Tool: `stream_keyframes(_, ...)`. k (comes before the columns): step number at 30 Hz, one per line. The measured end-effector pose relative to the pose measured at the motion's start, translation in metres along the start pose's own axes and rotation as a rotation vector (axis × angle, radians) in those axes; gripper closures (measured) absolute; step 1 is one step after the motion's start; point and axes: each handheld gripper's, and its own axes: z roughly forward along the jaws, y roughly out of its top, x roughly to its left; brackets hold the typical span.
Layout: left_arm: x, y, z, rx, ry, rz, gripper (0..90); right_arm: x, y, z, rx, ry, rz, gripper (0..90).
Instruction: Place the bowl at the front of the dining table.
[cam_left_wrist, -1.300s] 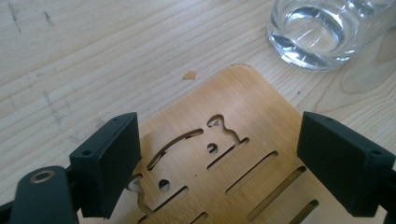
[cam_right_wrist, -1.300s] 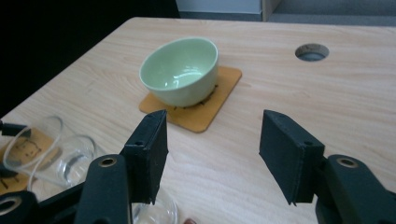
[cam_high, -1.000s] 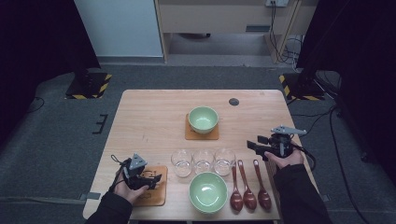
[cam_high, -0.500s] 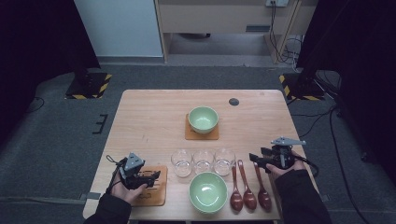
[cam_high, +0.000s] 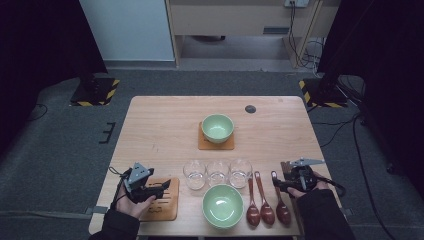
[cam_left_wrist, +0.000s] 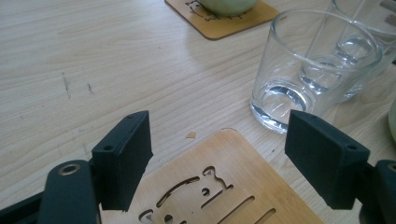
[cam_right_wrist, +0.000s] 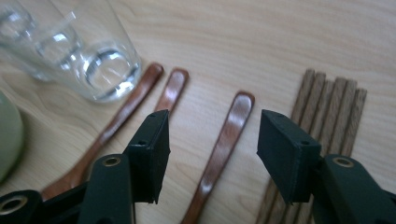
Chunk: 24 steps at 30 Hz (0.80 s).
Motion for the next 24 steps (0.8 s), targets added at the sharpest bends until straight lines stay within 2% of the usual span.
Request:
stream_keyframes(4,0.0,0.0,0.0,-0.003,-0.002,0.001,22.4,0.003,-0.004,0.0,0.054,-0.024,-0.004,47.7)
stream_keyframes(9,-0.001,0.0,-0.001,-0.009,-0.003,0.001,22.5,0.006,-0.007,0.001,0.088,-0.03,0.003,50.2)
stream_keyframes(24,-0.002,0.001,-0.001,-0.004,0.0,0.006,22.5,0.01,-0.014,0.001,0.148,-0.047,-0.008,54.0)
